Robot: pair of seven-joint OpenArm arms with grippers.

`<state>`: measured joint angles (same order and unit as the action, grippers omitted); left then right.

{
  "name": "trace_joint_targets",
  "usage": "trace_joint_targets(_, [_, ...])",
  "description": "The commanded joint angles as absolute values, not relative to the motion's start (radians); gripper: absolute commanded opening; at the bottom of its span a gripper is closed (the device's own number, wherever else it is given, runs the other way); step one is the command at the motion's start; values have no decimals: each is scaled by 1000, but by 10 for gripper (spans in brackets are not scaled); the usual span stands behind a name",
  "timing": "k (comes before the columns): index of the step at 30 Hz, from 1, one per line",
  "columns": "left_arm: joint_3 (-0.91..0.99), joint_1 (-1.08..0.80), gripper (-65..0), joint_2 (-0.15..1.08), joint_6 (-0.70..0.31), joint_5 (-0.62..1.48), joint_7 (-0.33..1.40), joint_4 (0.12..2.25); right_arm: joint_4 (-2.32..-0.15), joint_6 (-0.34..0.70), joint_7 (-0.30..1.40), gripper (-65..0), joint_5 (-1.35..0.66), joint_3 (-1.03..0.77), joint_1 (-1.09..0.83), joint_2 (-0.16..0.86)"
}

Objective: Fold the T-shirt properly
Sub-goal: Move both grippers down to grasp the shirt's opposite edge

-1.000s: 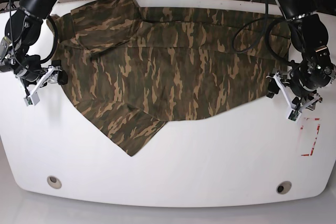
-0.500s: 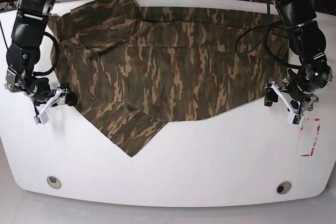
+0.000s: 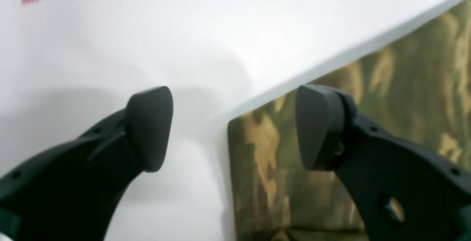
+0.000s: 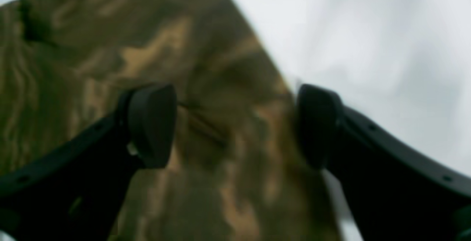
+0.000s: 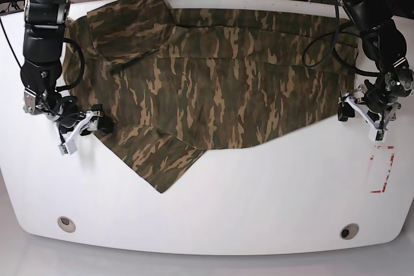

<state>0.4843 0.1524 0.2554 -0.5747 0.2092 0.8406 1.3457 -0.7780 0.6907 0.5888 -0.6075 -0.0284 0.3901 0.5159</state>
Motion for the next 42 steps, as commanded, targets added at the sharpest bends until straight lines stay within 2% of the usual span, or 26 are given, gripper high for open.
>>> trace_joint_targets(1, [483, 174, -160, 263, -576, 231, 820, 1354, -785, 698, 615, -170, -601, -27, 404, 512])
trace_joint_targets(5, [478, 177, -160, 259, -576, 232, 820, 1339, -785, 698, 613, -198, -599, -27, 404, 501])
trace_joint_targets(9, [476, 209, -160, 217, -576, 229, 820, 1291, -785, 698, 615, -300, -601, -25, 404, 484])
trace_joint_targets(12, [478, 231, -160, 214, -576, 229, 820, 1253, -785, 698, 615, -346, -601, -25, 404, 484])
trace_joint_targets(26, [381, 259, -171, 197, -576, 229, 826, 1167, -872, 698, 680, -360, -601, -25, 403, 481])
trace_joint_targets(28, [380, 252, -214, 197, -578, 229, 826, 1159, -872, 698, 680, -371, -601, -25, 403, 483])
trace_joint_targets(30, [377, 251, -326, 197, -578, 229, 820, 1147, -872, 698, 680, -425, -601, -25, 404, 483])
trace_joint_targets(34, [375, 254, -622, 194, -578, 229, 792, 1127, -880, 698, 680, -598, -601, -25, 406, 483])
trace_joint_targets(35, [375, 254, -650, 194, -578, 228, 788, 1127, -894, 698, 680, -634, -601, -25, 406, 483])
trace_joint_targets(36, [375, 254, -650, 196, -578, 228, 788, 1130, -909, 698, 680, -650, -601, -25, 403, 483])
trace_joint_targets(42, [381, 266, -650, 197, -579, 234, 788, 1176, -1015, 698, 727, -650, -601, -25, 400, 484])
